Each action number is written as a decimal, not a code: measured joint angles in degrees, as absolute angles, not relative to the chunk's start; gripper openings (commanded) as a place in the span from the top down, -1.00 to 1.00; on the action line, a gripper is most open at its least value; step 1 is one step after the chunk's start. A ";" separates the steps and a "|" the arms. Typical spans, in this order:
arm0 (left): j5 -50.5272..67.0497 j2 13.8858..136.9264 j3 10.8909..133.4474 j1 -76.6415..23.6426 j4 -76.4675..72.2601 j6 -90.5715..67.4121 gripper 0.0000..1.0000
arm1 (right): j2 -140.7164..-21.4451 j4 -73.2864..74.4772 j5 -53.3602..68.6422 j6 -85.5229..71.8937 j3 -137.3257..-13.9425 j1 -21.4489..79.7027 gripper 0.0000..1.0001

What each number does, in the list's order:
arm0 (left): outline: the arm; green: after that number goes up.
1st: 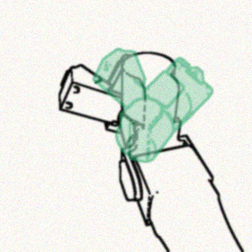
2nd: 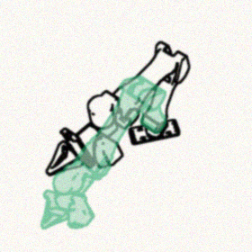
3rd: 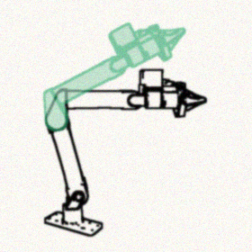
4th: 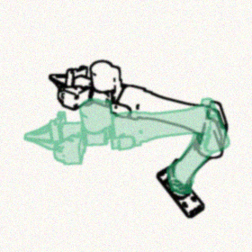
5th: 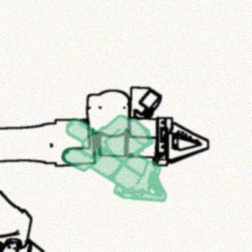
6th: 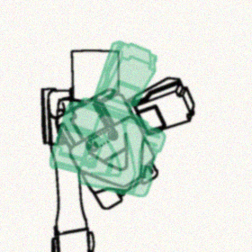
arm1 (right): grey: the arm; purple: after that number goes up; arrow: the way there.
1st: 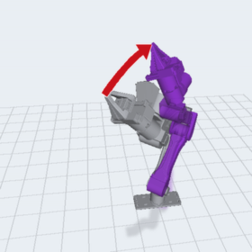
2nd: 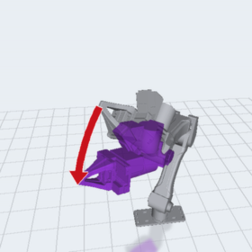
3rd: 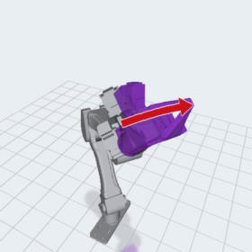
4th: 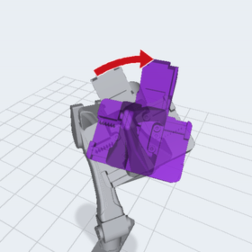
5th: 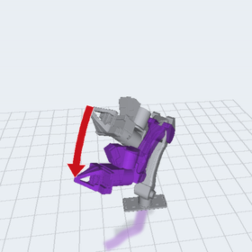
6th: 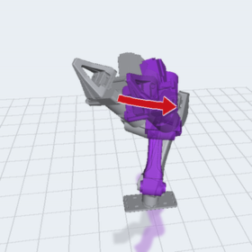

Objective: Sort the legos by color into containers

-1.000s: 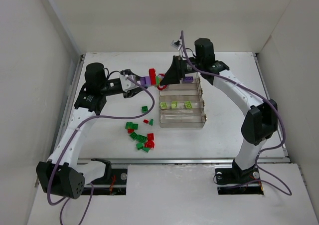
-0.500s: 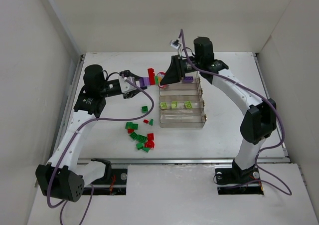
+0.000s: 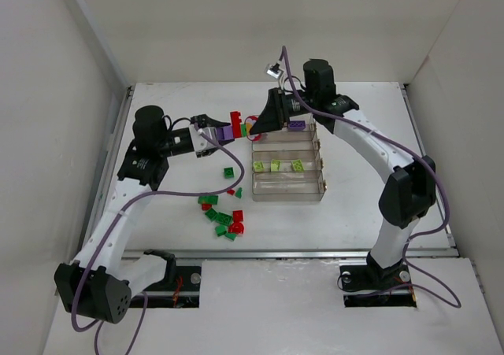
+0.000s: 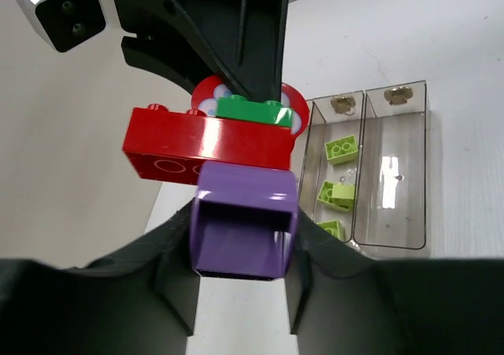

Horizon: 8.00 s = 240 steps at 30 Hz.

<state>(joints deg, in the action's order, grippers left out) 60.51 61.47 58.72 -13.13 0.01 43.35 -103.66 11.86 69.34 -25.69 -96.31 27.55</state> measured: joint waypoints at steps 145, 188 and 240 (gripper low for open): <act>40.91 79.90 62.74 -16.78 7.90 24.34 1.00 | -111.48 29.39 -6.94 6.66 -94.50 32.60 -0.79; 25.26 67.16 58.83 -17.74 5.37 20.99 -0.99 | -97.03 26.24 5.17 -10.87 -89.14 38.46 -0.87; 0.19 53.89 39.72 -17.54 2.39 13.47 -0.97 | -132.53 27.59 16.27 -11.75 -112.44 46.22 0.16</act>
